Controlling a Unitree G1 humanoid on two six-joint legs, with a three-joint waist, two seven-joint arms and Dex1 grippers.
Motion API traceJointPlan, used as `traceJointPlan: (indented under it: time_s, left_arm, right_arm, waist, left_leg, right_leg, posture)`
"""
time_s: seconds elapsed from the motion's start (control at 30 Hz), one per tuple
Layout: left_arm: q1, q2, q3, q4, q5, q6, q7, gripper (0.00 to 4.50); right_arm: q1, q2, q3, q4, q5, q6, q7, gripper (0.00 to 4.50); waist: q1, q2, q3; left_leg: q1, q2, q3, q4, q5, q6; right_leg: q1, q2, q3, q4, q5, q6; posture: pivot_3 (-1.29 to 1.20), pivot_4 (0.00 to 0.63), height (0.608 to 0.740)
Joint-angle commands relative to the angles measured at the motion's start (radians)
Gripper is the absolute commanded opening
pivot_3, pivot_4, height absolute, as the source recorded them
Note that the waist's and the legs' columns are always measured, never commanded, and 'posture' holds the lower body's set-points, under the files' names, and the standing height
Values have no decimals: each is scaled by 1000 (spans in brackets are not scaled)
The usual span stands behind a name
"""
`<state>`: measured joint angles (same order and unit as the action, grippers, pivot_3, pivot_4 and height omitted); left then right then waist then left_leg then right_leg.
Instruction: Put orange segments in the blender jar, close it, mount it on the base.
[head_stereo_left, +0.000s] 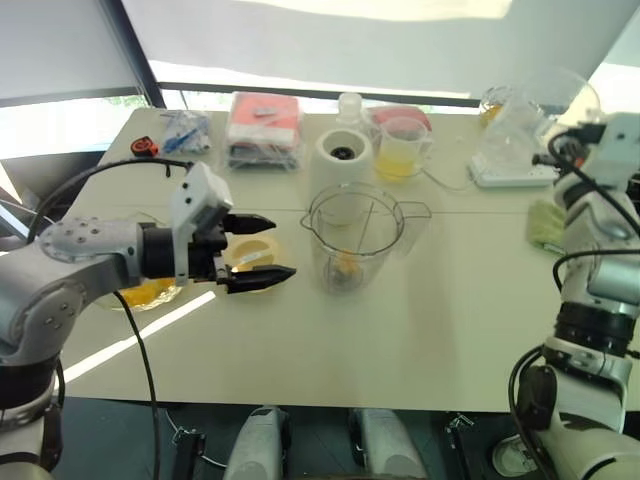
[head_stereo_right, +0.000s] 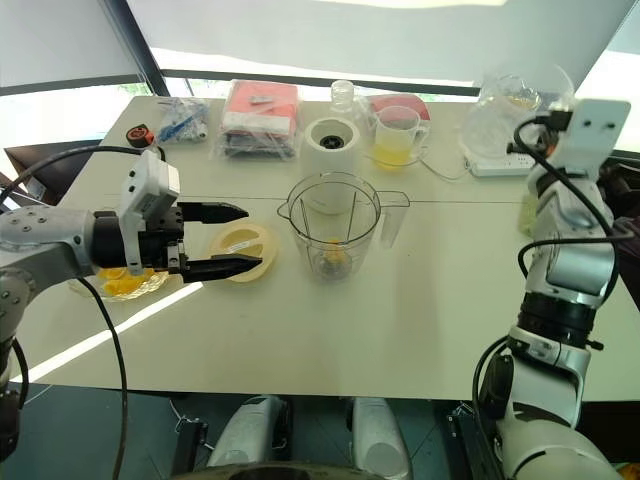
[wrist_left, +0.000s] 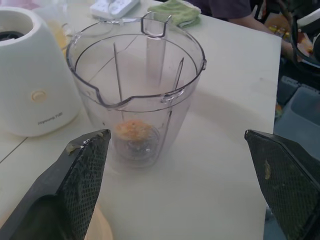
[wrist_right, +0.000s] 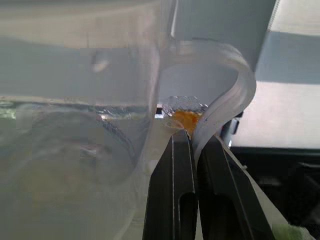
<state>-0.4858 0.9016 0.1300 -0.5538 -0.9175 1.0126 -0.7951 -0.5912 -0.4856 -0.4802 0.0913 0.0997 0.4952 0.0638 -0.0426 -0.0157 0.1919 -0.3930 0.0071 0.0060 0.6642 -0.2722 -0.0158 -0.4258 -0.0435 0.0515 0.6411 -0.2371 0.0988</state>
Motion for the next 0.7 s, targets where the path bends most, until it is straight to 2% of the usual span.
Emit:
traceJointPlan:
  time_s: [0.03, 0.2, 0.37, 0.7]
  left_arm:
    - [-18, -8, 7, -33, -27, 4, 21, 4500]
    - [-9, -15, 7, -31, -38, 11, 42, 4500]
    - [9, 3, 13, -16, -28, 11, 39, 4500]
    - [25, 4, 24, -22, -33, 16, 62, 4500]
  right_arm:
    - [31, 8, -43, 38, 9, -66, -52, 67]
    - [60, 22, -71, 297, 17, -237, -114, 67]
    - [16, 28, -25, 552, -12, -448, -177, 67]
    - [-11, 72, 38, 729, -6, -563, -233, 67]
  waist:
    - [-5, 0, 0]
    - [-6, 0, 0]
    - [-17, 0, 0]
    - [-28, 0, 0]
  left_leg:
    - [0, 0, 0, 0, 0, 0]
    - [1, 0, 1, 0, 0, 0]
    - [2, 0, 3, 0, 0, 0]
    - [2, 1, 1, 0, 0, 0]
  right_leg:
    - [0, 0, 0, 0, 0, 0]
    - [0, 1, 1, 0, 0, 0]
    - [0, 2, 2, 0, 0, 0]
    - [0, 3, 3, 0, 0, 0]
  posture:
    - [0, 150, 740]
    - [0, 150, 740]
    - [0, 150, 740]
    - [0, 150, 740]
